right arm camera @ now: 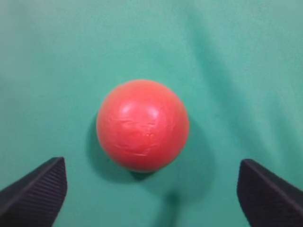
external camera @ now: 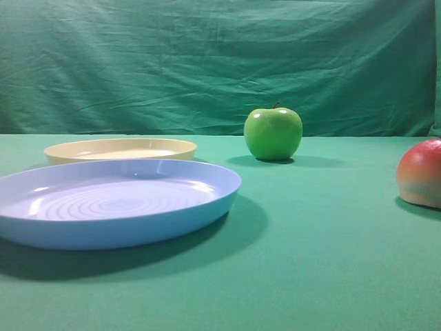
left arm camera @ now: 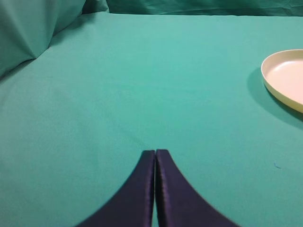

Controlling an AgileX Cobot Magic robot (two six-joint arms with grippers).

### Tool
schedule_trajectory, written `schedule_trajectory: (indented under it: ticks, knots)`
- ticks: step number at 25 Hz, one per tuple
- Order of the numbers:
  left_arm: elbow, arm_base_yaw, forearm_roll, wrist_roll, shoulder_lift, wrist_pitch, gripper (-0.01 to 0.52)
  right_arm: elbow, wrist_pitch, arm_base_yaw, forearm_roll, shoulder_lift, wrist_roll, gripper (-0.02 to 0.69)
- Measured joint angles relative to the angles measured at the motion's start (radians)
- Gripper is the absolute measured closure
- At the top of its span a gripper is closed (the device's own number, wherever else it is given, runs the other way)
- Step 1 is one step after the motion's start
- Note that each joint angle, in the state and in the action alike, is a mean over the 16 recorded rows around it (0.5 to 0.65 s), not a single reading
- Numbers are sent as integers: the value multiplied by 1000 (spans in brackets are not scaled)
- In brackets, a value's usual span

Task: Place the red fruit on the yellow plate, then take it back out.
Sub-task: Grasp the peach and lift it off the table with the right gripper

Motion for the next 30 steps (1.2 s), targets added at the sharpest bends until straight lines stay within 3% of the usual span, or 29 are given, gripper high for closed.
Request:
schedule_trajectory:
  ticks: [4, 11, 25, 30]
  knots:
    - [0, 0, 0, 0, 0, 0, 514, -2, -43, 0, 3, 58, 19, 25]
    - [0, 0, 0, 0, 0, 0, 514, -5, -111, 0, 9, 152, 30, 46]
    - [0, 0, 0, 0, 0, 0, 514, -117, -74, 7, 21, 216, 14, 403]
    - [0, 0, 0, 0, 0, 0, 514, -281, -10, 50, 28, 220, -23, 472]
